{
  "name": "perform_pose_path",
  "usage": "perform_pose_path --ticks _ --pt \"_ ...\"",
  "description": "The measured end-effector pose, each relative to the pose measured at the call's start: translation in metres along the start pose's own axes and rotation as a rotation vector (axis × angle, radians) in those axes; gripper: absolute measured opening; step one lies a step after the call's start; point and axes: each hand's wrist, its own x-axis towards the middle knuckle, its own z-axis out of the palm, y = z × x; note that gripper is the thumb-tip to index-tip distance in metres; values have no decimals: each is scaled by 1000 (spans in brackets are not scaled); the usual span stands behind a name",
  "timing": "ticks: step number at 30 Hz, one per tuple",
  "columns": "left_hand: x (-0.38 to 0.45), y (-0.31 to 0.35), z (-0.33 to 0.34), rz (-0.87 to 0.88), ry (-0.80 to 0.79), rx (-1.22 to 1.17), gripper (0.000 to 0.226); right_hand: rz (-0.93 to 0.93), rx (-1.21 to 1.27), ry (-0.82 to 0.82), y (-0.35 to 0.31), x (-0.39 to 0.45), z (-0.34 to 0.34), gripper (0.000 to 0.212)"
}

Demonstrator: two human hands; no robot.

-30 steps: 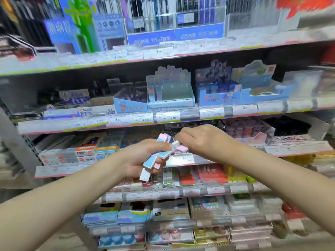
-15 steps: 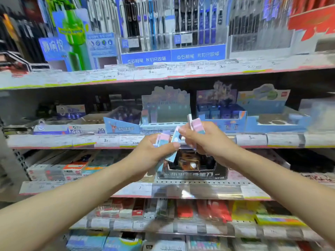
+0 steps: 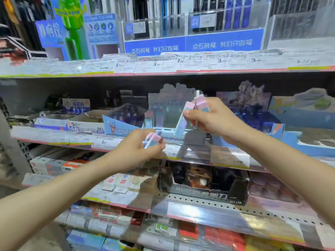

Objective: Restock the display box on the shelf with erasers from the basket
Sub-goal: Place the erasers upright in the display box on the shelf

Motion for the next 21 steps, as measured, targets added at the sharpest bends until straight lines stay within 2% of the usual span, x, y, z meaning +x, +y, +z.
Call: perform_pose_path --ticks 3,6,9,14,18,21 --pt "15 -15 -17 92 31 317 27 -18 -115 -19 6 18 10 28" --pt "25 -26 -31 125 -1 491 30 -51 -252 -3 11 33 20 31" --pt "33 -36 -42 164 -93 623 43 -46 -352 24 16 46 29 32" --pt "43 -44 -51 233 -206 699 54 -69 -489 46 21 62 42 12" --pt "47 -43 -55 260 -250 622 50 -131 -506 46 23 68 48 25" --pt "51 -43 -55 264 -270 556 44 -151 -532 20 26 71 52 25"
